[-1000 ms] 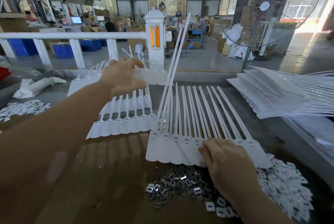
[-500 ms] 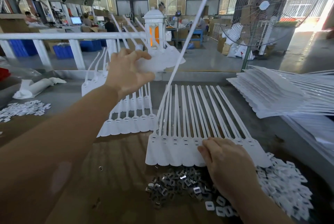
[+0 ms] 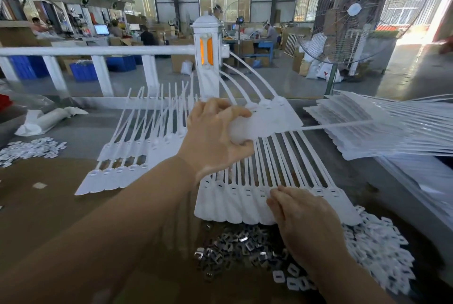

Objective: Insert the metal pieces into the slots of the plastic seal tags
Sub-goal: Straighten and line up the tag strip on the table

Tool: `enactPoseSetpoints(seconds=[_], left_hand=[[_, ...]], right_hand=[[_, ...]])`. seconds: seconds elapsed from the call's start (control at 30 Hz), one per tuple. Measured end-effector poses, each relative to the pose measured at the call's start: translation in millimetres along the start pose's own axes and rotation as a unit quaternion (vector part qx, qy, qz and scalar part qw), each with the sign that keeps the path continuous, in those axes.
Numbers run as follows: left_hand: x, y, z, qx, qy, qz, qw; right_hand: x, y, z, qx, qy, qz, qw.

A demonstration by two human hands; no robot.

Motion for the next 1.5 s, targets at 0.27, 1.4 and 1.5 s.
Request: enactPoseSetpoints(seconds=[0.27, 1.4, 1.5], left_hand=[[-52.4, -23.5, 4.3, -0.007, 0.012, -0.093, 0.996], [-30.7, -22.0, -20.1, 0.067, -0.014, 0.036, 0.997], [6.3, -1.7, -29.2, 0.071, 0.042, 0.136, 0.987]], right_hand=[[1.0, 0.3, -0.2, -0.004, 0.009, -0.008, 1.000], [2.4, -2.7, -1.7, 0.019, -0.040, 0.086, 0.995], [-16.6, -1.9, -1.2, -0.034, -0.083, -0.054, 0.995]])
Point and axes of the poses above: each hand's wrist, its own y-axis away from the middle knuckle, its own x-axis out of the palm, z = x × y, the point moved 4 cm from there along -y, towards the middle knuckle, and after that the axes turned 8 degrees about -y, right-handed, at the moved point
